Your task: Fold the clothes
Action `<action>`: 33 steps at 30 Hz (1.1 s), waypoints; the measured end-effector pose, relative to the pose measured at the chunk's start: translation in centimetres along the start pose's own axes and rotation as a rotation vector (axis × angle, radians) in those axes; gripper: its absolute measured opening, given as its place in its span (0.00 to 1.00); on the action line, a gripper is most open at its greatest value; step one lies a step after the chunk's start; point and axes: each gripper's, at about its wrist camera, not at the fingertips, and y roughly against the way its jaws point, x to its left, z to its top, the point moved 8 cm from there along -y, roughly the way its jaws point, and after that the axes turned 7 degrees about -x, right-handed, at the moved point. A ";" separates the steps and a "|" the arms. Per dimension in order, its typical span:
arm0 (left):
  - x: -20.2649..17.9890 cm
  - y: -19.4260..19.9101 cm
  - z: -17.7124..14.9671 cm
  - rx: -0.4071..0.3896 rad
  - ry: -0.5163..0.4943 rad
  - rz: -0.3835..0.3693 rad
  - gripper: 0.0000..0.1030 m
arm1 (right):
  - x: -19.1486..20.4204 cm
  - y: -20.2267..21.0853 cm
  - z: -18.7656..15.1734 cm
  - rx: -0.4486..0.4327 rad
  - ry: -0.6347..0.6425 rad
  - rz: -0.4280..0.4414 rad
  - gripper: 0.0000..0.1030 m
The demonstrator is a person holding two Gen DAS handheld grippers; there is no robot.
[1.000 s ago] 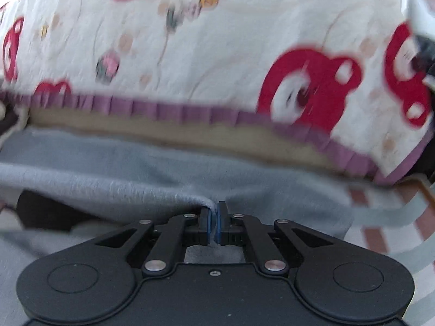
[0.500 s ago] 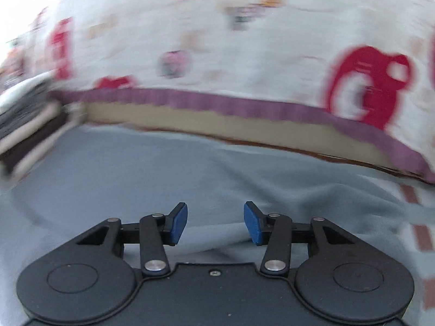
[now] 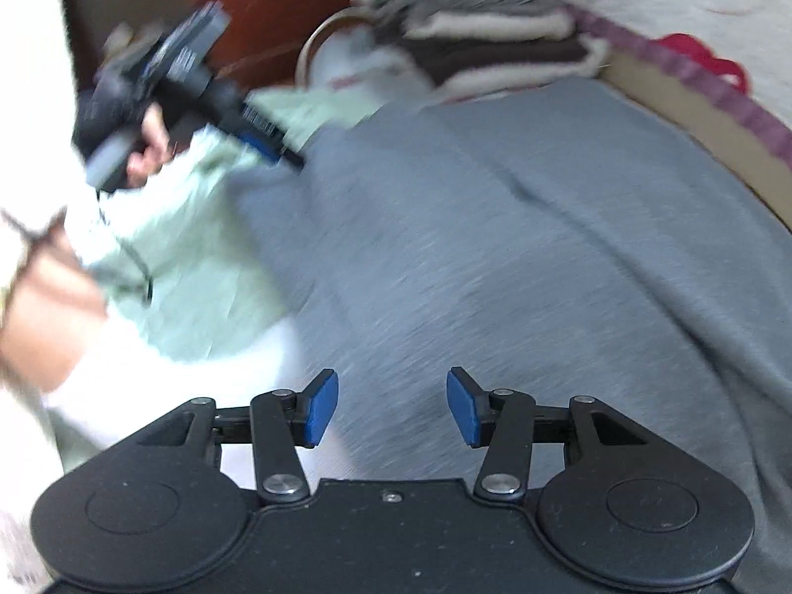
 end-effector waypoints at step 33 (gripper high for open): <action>-2.2 1.6 -3.3 -0.065 -0.311 -0.132 0.03 | -0.2 -1.7 -0.4 0.024 -0.066 -0.145 0.59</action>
